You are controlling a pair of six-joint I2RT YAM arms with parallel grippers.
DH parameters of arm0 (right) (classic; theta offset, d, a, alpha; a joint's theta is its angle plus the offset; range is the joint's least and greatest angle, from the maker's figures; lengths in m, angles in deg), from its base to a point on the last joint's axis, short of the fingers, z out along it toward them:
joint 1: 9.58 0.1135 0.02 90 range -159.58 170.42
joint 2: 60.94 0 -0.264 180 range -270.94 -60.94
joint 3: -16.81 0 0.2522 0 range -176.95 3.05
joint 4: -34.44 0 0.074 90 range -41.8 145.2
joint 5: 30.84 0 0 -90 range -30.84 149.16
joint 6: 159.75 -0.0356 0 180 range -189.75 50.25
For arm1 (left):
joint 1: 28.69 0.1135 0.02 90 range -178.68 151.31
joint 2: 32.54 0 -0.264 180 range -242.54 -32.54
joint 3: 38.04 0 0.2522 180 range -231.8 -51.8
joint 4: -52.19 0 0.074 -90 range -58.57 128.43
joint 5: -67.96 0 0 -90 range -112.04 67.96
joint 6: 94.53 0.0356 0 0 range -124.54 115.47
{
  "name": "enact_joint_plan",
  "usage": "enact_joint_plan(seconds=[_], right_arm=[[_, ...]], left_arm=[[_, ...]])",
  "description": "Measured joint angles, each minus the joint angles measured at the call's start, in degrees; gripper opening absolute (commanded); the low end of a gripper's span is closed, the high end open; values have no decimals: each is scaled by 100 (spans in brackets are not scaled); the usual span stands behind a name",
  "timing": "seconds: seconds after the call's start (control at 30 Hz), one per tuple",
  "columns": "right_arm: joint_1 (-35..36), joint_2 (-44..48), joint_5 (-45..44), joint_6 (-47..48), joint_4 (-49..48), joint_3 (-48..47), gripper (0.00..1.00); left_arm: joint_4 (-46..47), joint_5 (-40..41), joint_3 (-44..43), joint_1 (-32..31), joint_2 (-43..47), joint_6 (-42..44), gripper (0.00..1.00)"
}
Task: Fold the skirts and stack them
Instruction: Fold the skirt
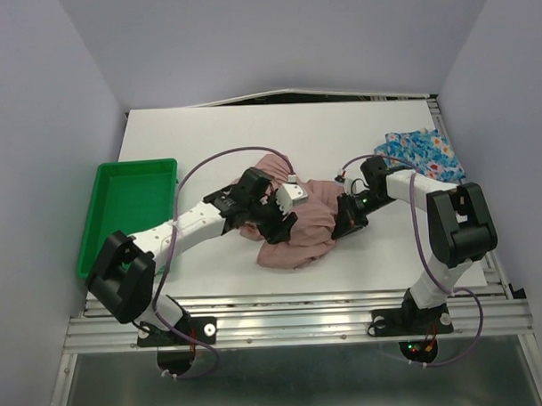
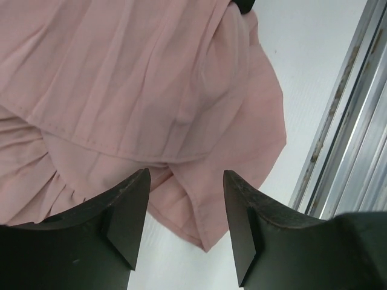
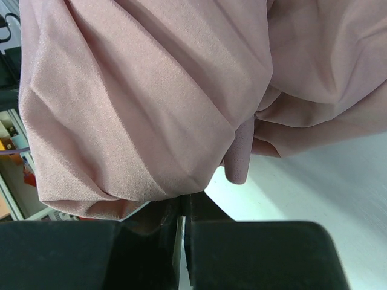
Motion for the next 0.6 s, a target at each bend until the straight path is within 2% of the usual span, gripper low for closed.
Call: enact_joint_plan(seconds=[0.3, 0.6], right_arm=[[0, 2, -4, -17, -11, 17, 1], [0, 2, -9, -15, -20, 42, 1]], left_arm=[[452, -518, -11, 2, -660, -616, 63], [684, -680, 133, 4, -669, -1062, 61]])
